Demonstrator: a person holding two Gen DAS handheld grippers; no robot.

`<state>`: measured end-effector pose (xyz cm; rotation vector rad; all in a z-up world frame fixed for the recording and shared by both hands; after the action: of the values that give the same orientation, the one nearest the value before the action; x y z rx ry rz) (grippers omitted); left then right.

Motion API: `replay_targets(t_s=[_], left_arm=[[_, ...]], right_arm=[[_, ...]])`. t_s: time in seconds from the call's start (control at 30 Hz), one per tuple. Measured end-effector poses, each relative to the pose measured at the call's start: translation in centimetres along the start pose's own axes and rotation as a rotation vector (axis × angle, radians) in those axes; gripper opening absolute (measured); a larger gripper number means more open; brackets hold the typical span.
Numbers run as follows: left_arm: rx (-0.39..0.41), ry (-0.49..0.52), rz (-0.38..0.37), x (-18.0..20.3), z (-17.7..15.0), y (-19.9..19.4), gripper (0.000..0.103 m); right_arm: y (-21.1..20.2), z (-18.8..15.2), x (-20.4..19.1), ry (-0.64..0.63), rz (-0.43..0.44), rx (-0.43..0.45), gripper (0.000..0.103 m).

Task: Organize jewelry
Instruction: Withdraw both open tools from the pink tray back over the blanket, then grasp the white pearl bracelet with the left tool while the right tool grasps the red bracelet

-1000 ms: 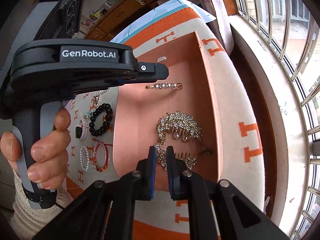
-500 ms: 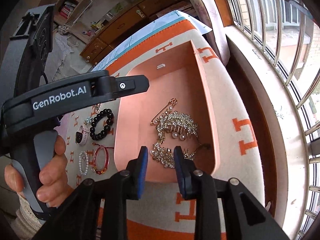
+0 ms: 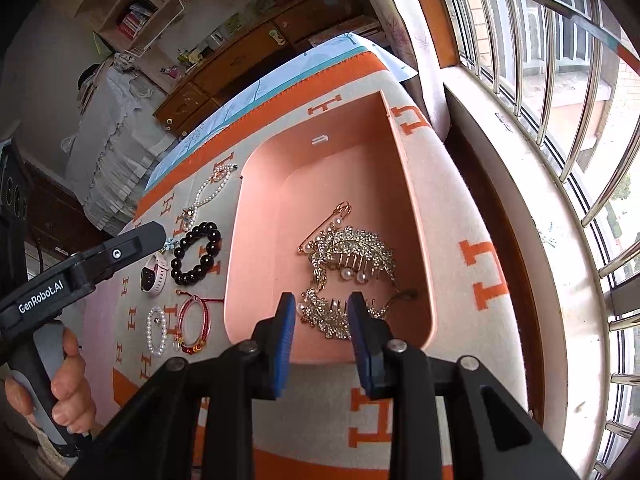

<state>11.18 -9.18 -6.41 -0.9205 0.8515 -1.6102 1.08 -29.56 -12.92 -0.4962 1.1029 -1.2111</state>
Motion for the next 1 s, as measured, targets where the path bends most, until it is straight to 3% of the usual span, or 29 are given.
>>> replay_targets(t_s=[0.2,0.47,0.73,1.0], left_arm=[[0.064,-0.107,0.089,-6.3,-0.4,-2.9,0.072],[0.102,-0.231,0.14,-12.8,-1.3,-5.1,0.073],[0.084,-0.233,0.172,-15.2,-3.3,-4.8,0.073],[0.009,-0.211,0.219,-17.1,-6.5,-2.3,0.073]], right_arm=[[0.4,0.0,-0.6,-0.009,-0.016,-0.007,0.028],[0.4,0.8,-3.2,-0.072,-0.056,-0.011,0.028],[-0.6,1.7,-9.0,-0.242,-0.053,0.04,0.028],[2.6,1.4,-13.8,-0.372,-0.019,-0.05,0.028]])
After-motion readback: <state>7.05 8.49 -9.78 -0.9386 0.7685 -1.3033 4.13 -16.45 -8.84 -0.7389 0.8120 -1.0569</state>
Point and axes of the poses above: each gripper's, at about its wrist camera, not at the fingertips, and y roughly the way its jaws point, x to its right, z to its top, the point moved 1 cm from there along y, roughly the way its jaws point, and after that the axes turned 7 degrees about -y, right-handed, at the moved point
